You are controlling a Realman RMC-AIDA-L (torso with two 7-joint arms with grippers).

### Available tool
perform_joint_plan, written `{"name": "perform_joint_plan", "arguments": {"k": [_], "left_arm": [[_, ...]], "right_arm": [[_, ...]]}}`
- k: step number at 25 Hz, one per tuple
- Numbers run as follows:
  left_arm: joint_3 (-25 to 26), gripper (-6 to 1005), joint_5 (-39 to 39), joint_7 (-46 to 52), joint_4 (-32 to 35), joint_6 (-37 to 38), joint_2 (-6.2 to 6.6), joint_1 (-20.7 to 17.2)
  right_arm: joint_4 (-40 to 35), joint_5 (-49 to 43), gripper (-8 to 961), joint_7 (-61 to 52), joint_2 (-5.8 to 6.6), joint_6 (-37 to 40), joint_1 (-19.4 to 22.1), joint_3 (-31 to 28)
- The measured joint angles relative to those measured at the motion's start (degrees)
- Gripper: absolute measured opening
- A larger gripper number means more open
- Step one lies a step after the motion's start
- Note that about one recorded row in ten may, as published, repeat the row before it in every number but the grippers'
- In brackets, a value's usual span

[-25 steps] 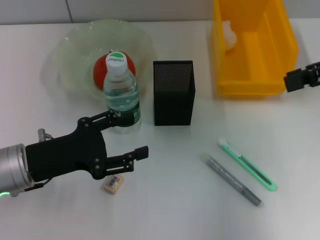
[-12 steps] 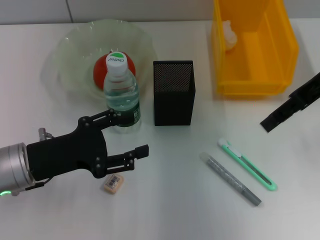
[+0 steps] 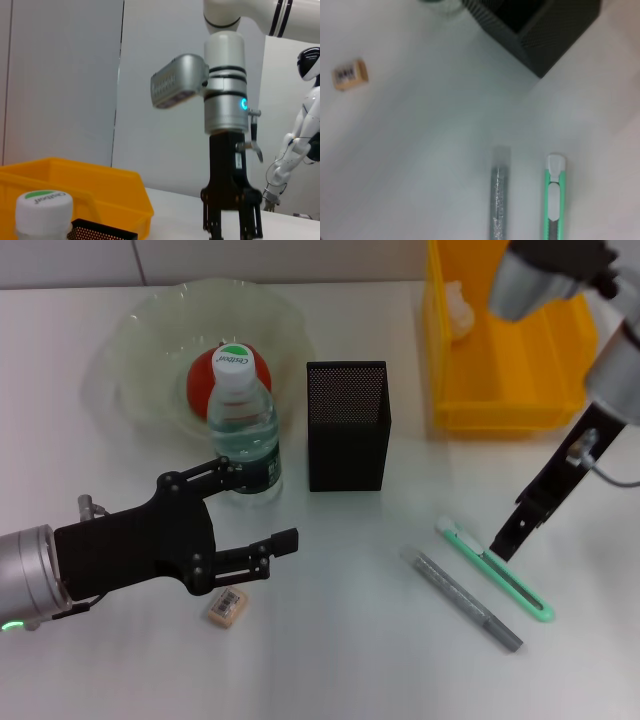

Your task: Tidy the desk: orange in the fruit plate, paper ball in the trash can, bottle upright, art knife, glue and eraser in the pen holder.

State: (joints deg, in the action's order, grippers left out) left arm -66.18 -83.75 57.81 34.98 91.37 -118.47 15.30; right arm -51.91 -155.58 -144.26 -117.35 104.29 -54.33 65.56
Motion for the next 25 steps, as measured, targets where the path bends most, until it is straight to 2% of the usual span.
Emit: {"name": "perform_joint_plan", "arguments": {"k": [4, 25], "left_arm": [[0.0, 801, 0.1, 0.0, 0.0, 0.0, 0.00, 0.0], [0.0, 801, 0.4, -0.6, -0.2, 0.0, -0.09, 0.3]], "right_arm": [[5.3, -4.2, 636, -0.2, -1.63, -3.8, -2.6, 1.0], [15.9, -4.5, 615, -0.4, -2.15, -11.8, -6.1, 2.2]]}}
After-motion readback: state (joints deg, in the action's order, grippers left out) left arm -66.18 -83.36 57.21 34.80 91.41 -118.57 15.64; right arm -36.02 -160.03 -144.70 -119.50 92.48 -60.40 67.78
